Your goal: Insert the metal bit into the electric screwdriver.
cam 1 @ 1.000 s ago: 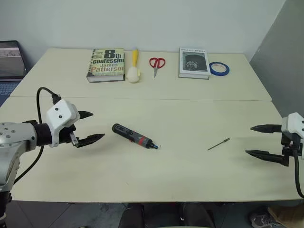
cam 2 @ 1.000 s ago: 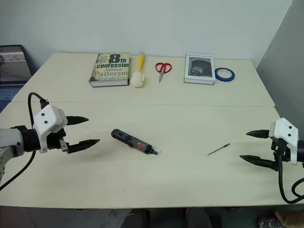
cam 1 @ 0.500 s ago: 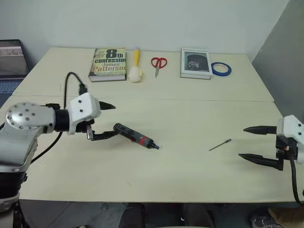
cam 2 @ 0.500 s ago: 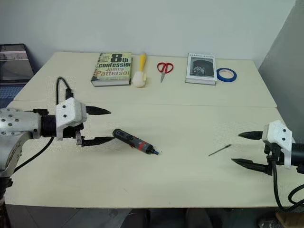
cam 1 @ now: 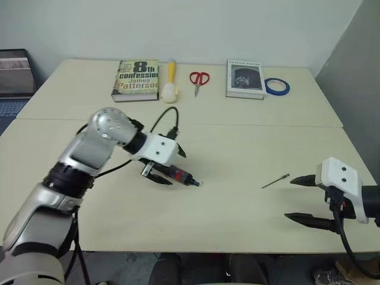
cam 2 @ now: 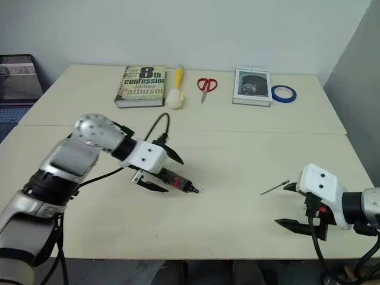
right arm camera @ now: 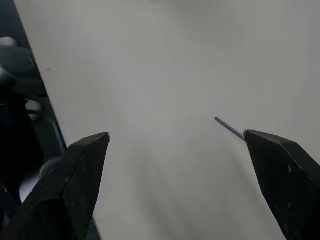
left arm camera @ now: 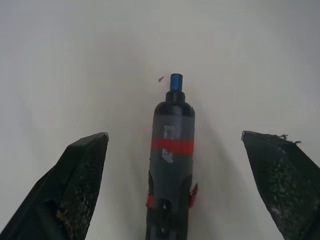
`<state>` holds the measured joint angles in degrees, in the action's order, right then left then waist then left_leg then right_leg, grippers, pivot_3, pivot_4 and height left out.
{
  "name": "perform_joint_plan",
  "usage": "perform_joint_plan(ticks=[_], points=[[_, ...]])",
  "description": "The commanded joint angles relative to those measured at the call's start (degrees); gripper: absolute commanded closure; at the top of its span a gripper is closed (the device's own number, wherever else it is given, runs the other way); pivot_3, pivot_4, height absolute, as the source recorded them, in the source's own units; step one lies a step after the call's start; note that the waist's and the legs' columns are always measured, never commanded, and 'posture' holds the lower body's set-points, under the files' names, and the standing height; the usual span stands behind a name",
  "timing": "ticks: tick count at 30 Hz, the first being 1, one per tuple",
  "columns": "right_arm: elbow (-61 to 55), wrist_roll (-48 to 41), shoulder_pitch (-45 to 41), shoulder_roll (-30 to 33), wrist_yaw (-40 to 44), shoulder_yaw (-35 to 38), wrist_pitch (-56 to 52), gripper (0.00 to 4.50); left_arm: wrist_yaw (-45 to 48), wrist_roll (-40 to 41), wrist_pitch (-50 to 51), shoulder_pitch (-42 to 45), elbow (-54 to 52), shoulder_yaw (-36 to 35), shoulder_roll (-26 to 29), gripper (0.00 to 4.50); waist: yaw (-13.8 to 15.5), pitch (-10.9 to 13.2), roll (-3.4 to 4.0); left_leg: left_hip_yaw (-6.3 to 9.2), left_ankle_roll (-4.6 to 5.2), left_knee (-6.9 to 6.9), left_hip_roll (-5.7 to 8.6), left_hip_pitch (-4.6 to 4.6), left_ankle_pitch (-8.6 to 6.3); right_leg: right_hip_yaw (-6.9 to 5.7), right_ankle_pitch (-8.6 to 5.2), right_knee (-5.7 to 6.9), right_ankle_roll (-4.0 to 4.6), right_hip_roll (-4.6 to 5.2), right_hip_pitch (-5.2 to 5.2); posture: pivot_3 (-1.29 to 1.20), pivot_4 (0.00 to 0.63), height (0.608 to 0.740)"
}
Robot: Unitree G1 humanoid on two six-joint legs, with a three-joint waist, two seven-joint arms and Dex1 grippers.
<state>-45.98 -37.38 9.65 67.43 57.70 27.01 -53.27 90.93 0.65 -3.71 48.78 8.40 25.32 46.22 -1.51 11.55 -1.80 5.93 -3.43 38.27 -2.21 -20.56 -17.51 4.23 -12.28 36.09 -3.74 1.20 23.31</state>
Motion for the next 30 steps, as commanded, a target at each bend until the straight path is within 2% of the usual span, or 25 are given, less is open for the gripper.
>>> perform_joint_plan(ticks=[1,8,14,17,30], points=[[-2.40,-1.30,-0.96,-0.36,-1.73,2.44,-1.20,0.00,0.61,-4.90,-3.65,3.97,6.09,2.80,-2.81,0.03,-0.06,0.00,0.00,0.00,0.00,-0.01,0.00,0.00,0.00,0.00,0.00,0.00,-0.01,0.00,0.02,0.00,0.150,0.740],[-3.98,-4.14,-3.87,-0.84,-4.67,2.04,-2.98,0.00,-1.19,-12.06,-6.72,7.43,15.57,6.17,-7.72,0.03,-0.15,0.00,0.00,0.09,0.01,-0.02,0.00,-0.09,0.00,-0.03,0.01,-0.02,-0.02,-0.02,0.05,0.00,0.150,0.740],[-4.74,-5.85,-5.77,-0.93,-5.89,0.81,-2.84,0.00,-2.75,-14.40,-4.58,7.07,15.64,6.19,-10.72,0.03,-0.04,0.00,0.00,0.13,0.01,-0.01,0.00,-0.13,0.00,-0.05,0.02,-0.01,-0.04,-0.02,0.05,0.00,0.150,0.740],[-4.22,-4.93,-5.76,-0.52,-5.78,-0.43,-1.86,0.00,-4.22,-15.17,-0.46,6.81,13.36,5.94,-12.63,0.03,-0.02,0.00,0.00,0.13,0.01,-0.01,0.00,-0.13,0.00,-0.05,0.02,-0.01,-0.04,-0.02,0.05,0.00,0.150,0.740],[-3.40,-7.62,-9.45,-2.48,-4.33,-1.70,2.47,0.00,-2.56,-15.76,3.91,4.04,7.41,5.90,-11.30,0.03,-0.04,0.00,0.00,0.15,0.02,-0.01,0.00,-0.12,0.01,-0.06,0.03,0.00,-0.06,-0.03,0.06,0.00,0.150,0.740]])
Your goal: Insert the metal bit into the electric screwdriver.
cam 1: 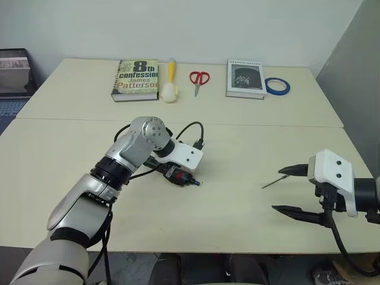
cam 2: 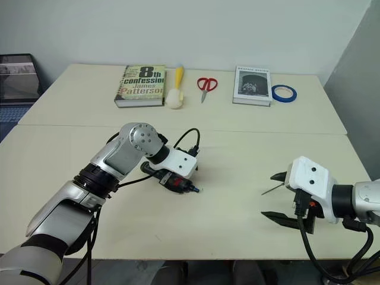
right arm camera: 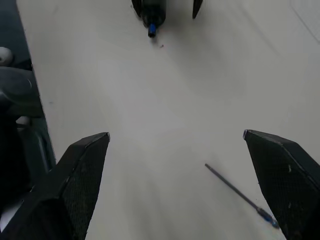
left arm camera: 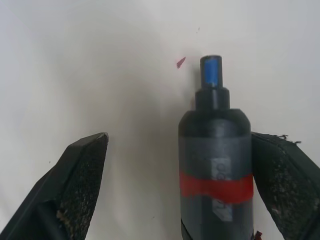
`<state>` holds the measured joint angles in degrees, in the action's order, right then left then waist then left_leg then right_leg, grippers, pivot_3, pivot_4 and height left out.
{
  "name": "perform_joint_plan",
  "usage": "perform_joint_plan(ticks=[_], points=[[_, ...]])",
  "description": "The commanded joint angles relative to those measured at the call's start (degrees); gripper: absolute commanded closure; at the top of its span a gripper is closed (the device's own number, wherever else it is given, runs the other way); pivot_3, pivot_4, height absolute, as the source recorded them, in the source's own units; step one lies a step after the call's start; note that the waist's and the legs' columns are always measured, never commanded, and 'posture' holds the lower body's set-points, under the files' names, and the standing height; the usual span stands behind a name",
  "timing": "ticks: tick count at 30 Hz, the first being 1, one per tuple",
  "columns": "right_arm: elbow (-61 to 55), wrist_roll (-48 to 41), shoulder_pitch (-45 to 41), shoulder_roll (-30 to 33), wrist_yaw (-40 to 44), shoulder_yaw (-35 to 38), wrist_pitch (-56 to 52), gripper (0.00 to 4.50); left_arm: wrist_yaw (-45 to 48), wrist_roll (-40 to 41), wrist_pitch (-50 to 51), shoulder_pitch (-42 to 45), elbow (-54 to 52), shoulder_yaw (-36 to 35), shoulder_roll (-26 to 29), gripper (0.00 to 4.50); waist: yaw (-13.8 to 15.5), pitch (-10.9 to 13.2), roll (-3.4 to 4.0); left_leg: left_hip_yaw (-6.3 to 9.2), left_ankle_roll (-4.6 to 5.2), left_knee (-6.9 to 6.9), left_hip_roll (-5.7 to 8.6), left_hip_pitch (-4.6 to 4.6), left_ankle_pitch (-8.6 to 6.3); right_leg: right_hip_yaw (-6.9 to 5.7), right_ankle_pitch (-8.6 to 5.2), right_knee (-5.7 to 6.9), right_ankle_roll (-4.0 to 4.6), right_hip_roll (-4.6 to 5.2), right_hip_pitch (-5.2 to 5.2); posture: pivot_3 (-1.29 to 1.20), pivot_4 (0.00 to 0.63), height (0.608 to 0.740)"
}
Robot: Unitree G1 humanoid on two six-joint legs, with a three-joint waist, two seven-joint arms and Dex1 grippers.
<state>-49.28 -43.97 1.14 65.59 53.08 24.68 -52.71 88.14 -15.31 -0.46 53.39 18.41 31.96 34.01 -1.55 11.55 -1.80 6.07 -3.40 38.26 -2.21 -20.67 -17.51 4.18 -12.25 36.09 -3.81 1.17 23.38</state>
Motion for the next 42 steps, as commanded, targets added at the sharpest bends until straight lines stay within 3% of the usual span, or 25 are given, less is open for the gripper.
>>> perform_joint_plan(ticks=[1,14,42], points=[[-0.01,-1.12,-0.80,-0.76,0.74,0.75,2.49,0.00,0.37,0.21,0.88,-0.86,-2.88,-0.74,1.16,0.03,0.00,0.00,0.00,0.00,0.00,0.00,0.00,0.00,0.00,0.00,0.00,0.00,0.00,0.00,0.00,0.00,0.150,0.740],[3.18,-3.34,3.26,-3.31,7.22,11.61,8.64,0.00,0.79,0.11,1.29,-2.05,-3.57,-0.10,1.40,0.03,0.03,0.00,0.00,0.00,0.00,0.00,0.00,0.01,0.00,0.00,0.01,0.00,0.00,0.00,0.00,0.00,0.150,0.740],[3.83,-5.96,3.16,-4.54,5.77,11.64,11.39,0.00,0.76,-0.61,0.83,-2.20,-2.74,-0.28,1.84,0.03,0.02,0.00,0.00,0.00,0.02,0.00,0.00,0.02,0.01,0.01,0.02,0.02,-0.01,-0.01,-0.01,0.00,0.150,0.740]])
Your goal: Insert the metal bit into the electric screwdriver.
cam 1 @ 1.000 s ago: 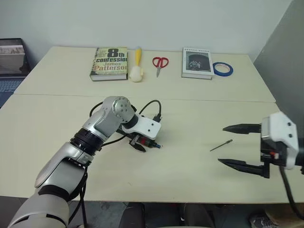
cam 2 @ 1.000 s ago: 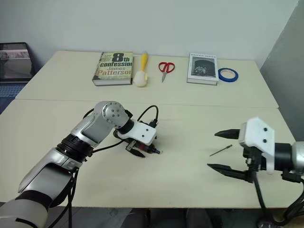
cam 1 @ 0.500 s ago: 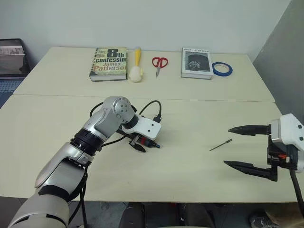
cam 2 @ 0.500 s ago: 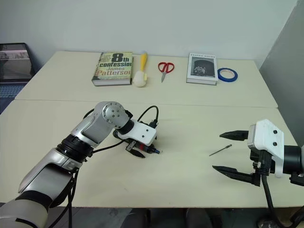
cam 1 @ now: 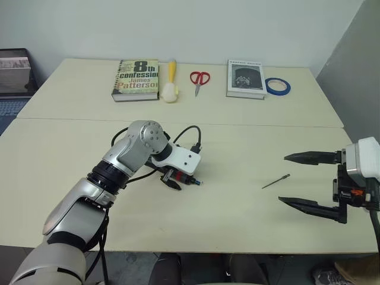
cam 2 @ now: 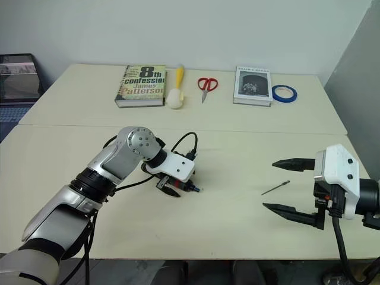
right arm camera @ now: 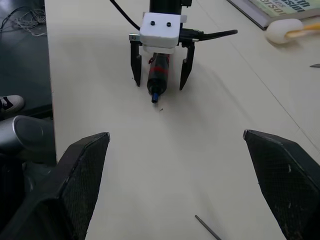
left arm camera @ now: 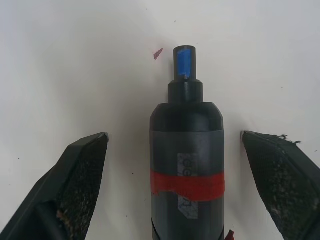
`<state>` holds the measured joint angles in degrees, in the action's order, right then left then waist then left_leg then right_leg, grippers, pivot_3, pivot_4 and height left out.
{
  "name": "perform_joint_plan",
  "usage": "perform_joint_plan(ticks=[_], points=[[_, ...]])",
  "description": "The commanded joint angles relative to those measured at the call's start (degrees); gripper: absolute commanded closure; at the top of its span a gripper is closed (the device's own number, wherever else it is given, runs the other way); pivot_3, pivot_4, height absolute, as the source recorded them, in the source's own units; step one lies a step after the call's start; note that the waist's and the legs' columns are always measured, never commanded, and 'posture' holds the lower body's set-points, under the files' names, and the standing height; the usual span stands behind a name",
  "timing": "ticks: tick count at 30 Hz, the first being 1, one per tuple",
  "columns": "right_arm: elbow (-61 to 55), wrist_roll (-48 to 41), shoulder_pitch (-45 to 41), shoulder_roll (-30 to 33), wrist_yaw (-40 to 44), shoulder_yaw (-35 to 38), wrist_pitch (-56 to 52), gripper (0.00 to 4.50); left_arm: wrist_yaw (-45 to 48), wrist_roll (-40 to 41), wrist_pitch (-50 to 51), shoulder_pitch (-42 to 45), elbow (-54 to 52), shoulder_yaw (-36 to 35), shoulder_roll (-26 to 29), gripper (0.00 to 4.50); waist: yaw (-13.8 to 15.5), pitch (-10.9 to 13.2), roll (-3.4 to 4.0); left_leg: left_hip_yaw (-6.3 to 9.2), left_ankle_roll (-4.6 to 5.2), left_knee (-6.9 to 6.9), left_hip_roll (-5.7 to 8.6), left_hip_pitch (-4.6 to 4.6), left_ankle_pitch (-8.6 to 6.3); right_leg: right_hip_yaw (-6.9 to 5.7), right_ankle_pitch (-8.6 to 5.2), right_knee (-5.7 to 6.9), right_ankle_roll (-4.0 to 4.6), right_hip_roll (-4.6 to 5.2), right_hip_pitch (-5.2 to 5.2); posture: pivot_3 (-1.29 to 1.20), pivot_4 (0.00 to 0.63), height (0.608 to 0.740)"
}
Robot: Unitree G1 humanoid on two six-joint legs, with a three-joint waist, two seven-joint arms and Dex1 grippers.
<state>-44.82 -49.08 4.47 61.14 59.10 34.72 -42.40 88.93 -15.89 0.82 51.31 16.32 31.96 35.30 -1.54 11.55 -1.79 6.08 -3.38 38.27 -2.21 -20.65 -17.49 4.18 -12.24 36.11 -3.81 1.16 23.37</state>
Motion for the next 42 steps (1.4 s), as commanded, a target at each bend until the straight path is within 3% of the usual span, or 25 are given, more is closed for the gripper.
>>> perform_joint_plan(ticks=[1,11,13,25,34,38,42], points=[[-0.69,-0.87,-0.02,-0.12,-0.21,1.68,1.13,0.00,-0.05,-0.06,-0.41,-0.15,-0.71,-0.27,0.55,0.03,0.01,0.00,0.00,0.00,0.00,0.00,0.00,0.00,0.00,0.00,0.00,0.00,0.00,0.00,0.00,0.00,0.150,0.740],[-1.04,-0.52,0.73,-0.04,-0.44,1.34,1.55,0.00,0.22,-0.02,-0.03,-0.46,-0.92,-0.23,0.73,0.03,0.00,0.00,0.00,0.00,0.01,0.00,0.00,0.01,0.01,0.00,0.00,0.01,0.00,0.00,0.00,0.00,0.150,0.740],[-1.07,-0.34,0.90,-0.12,-0.52,1.16,1.66,0.00,0.59,0.10,0.04,-0.53,-1.07,-0.16,0.81,0.21,0.00,0.00,0.00,0.00,0.01,0.00,0.00,0.01,0.01,0.00,0.00,0.01,0.00,0.00,0.00,0.00,0.150,0.740],[-0.63,-2.25,0.78,0.44,0.07,1.20,1.41,0.00,2.03,-0.05,-0.18,-0.64,-1.16,0.27,0.64,2.83,-0.01,-0.02,0.02,0.00,0.04,0.00,0.00,0.06,0.02,0.01,0.00,0.03,-0.01,0.00,-0.04,0.00,0.150,0.740],[-0.85,-2.75,1.25,0.88,0.08,1.80,1.02,0.00,1.36,1.53,0.75,-0.71,-1.91,-1.14,-0.23,2.83,-0.01,-0.02,0.03,0.00,0.04,0.00,0.00,0.06,0.02,0.01,0.00,0.02,-0.01,0.00,-0.05,0.00,0.150,0.740],[-0.70,-3.08,1.30,1.11,0.28,2.43,0.68,0.00,-0.02,5.79,4.98,1.16,-2.33,-5.36,-2.22,2.83,0.02,-0.02,0.03,0.00,0.04,0.01,0.00,0.04,0.02,0.01,0.00,0.02,-0.01,0.00,-0.05,0.00,0.150,0.740],[-0.45,-3.46,1.04,1.31,0.07,2.75,0.30,0.00,-6.45,12.60,12.88,5.32,-1.82,-14.89,-4.67,2.83,0.23,0.00,0.01,0.06,0.04,0.08,0.00,-0.08,0.02,-0.04,0.01,0.01,-0.02,0.00,-0.02,0.00,0.150,0.740]])
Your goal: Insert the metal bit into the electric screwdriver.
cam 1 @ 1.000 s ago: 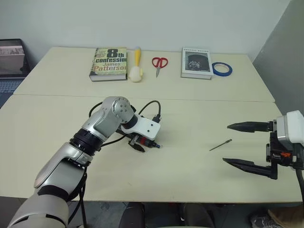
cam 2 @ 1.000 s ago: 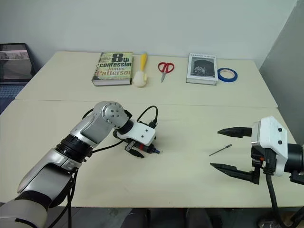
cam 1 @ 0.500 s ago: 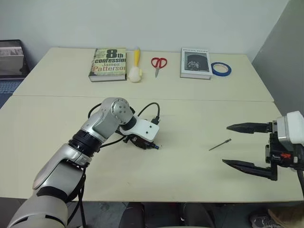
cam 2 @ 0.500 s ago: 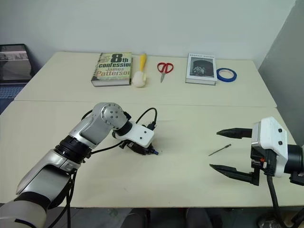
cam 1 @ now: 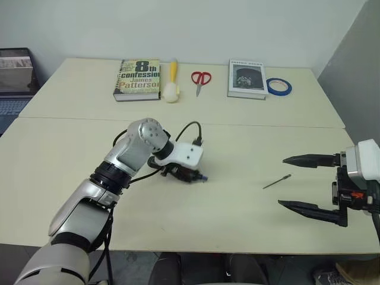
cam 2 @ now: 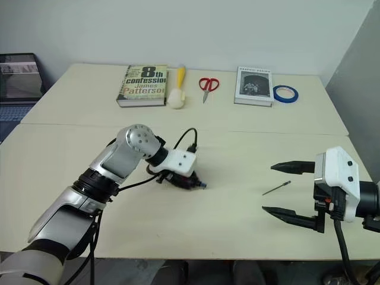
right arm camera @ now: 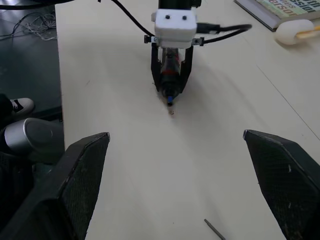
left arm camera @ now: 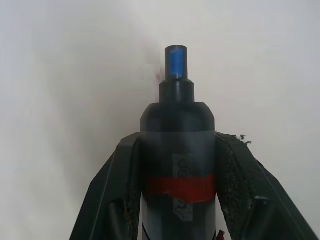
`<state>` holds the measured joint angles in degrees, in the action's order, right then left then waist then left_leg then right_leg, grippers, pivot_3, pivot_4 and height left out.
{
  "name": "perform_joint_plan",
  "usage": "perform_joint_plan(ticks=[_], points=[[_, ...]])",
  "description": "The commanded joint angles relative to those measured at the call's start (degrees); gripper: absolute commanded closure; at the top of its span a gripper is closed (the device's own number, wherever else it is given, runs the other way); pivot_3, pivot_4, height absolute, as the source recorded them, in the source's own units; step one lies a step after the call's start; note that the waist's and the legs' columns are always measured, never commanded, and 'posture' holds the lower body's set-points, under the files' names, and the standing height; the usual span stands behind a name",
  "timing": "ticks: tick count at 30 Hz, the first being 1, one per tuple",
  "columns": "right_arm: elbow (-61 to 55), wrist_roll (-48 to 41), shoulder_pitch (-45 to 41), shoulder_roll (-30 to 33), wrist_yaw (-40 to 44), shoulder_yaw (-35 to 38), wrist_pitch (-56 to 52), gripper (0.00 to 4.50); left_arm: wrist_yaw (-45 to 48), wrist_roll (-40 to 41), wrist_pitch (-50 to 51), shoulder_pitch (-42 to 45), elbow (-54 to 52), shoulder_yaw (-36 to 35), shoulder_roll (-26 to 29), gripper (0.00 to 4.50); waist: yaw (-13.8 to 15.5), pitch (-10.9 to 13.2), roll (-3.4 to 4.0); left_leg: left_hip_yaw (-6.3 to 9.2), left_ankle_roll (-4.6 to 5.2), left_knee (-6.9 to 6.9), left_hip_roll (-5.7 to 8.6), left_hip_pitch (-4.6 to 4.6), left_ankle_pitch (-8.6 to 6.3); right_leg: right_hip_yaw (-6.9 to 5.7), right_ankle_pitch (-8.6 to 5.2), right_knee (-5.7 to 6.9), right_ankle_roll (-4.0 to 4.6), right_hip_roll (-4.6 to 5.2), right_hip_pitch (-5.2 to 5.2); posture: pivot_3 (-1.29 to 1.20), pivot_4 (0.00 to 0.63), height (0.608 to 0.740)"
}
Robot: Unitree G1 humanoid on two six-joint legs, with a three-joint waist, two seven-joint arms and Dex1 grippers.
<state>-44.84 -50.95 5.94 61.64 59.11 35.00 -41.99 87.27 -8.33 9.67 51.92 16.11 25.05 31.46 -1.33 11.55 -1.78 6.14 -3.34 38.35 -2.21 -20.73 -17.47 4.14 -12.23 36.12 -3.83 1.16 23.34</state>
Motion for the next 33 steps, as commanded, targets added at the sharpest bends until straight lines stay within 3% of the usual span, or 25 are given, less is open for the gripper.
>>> perform_joint_plan(ticks=[1,7,11,15,25,33], points=[[-0.36,-1.80,-0.72,0.85,-0.16,2.32,-0.15,0.00,-6.19,5.39,5.27,4.65,-1.70,-8.85,-0.81,2.83,-0.06,0.00,-0.01,0.02,0.00,0.05,0.00,-0.05,0.00,-0.02,0.00,0.00,-0.01,0.00,0.02,0.00,0.150,0.740],[0.95,-2.25,-2.46,0.60,-1.36,0.71,0.43,0.00,-19.13,10.91,10.35,2.90,-2.76,-17.57,-5.75,2.83,-0.37,-0.02,0.03,0.01,0.00,0.02,0.00,0.05,0.00,0.00,0.01,0.00,-0.01,0.00,0.00,0.00,0.150,0.740],[2.63,-2.45,-6.06,1.00,-1.88,-2.40,0.97,0.00,-34.06,14.04,11.39,0.04,-2.70,-24.80,-12.49,2.84,-0.24,-0.01,0.01,0.02,-0.01,0.09,0.02,0.00,0.00,0.00,0.04,-0.01,-0.06,0.03,-0.01,0.00,0.150,0.740],[4.22,-3.59,-11.61,0.49,-4.38,-6.69,0.40,0.00,-41.69,17.75,9.87,-3.60,-5.88,-28.35,-17.80,2.84,-0.34,-0.01,0.02,0.01,-0.01,0.15,0.03,0.01,0.01,0.02,0.10,-0.03,-0.14,0.02,-0.01,0.00,0.150,0.740],[5.95,-3.90,-18.20,-0.91,-7.41,-13.08,0.12,0.00,-50.84,17.80,0.59,-13.42,-9.33,-27.45,-22.79,2.84,-0.03,-0.01,0.02,0.03,-0.05,0.15,0.05,-0.04,0.03,0.02,0.26,-0.06,0.10,0.03,-0.01,0.00,0.150,0.740],[6.85,-3.73,-20.03,-1.11,-7.66,-14.53,0.14,0.00,-53.85,18.06,2.32,-18.99,-13.51,-26.23,-22.09,2.84,-0.04,-0.01,0.02,0.02,-0.05,0.16,0.05,-0.03,0.03,0.03,0.26,-0.06,0.06,0.03,-0.01,0.00,0.150,0.740]])
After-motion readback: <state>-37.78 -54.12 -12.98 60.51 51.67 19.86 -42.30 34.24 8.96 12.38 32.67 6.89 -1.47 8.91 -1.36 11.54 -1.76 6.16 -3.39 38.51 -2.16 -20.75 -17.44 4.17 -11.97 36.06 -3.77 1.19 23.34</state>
